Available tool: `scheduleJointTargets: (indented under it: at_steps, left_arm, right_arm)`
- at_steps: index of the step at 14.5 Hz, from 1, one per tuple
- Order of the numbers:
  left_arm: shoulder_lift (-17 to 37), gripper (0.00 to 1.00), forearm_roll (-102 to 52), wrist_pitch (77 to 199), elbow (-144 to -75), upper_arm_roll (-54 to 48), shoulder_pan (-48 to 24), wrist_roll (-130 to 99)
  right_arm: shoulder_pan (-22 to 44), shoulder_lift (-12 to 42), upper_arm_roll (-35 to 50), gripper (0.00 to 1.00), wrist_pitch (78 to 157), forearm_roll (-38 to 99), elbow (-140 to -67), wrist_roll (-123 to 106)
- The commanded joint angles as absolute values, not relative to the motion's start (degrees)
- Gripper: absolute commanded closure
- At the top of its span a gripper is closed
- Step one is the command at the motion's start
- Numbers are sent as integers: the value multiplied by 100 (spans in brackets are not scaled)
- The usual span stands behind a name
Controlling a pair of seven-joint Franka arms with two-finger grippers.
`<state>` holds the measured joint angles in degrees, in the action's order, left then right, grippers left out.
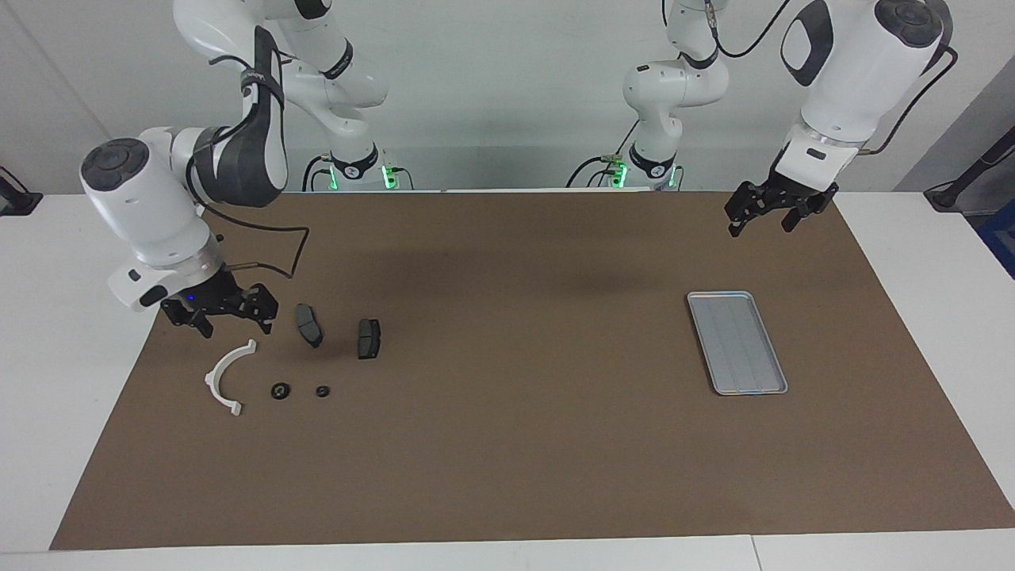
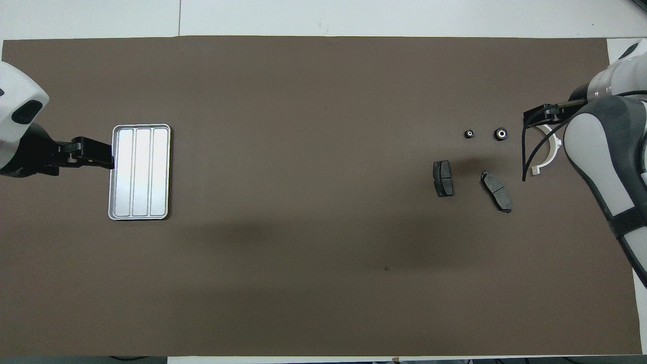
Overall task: Pick bearing gear from pile to tray
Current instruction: 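Reach the right gripper to the pile and grasp a black bearing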
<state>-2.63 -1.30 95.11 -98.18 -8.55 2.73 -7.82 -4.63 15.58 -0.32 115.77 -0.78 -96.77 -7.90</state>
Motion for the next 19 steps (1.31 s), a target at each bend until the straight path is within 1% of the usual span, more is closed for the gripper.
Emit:
scheduleJointTargets:
  at_steps: [1,5,7,9,14,19]
  left_arm:
    - [-413,0,-35,9554,-9984,-870,308,-738]
    - [-422,0,-35,9536,-9984,-870,316,-756]
    - [-439,0,-35,9519,-9993,-879,316,-756]
    - [-492,0,-35,9536,-10098,-879,325,-738]
    - [-501,0,-44,9554,-10116,-879,290,-764]
    - [-676,0,-44,9703,-10493,-879,308,-791]
  right_arm:
    - [-484,1853,9,0,11855,-114,-9633,-958]
    - [-475,2205,9,0,12163,-132,-9650,-967]
    - [-475,2285,9,0,12471,-141,-9782,-967]
    - [-492,2425,9,0,12629,-158,-9782,-984]
    - [-536,2707,9,0,12989,-150,-9791,-1081]
    - [-501,2882,9,0,13052,-149,-9809,-1072]
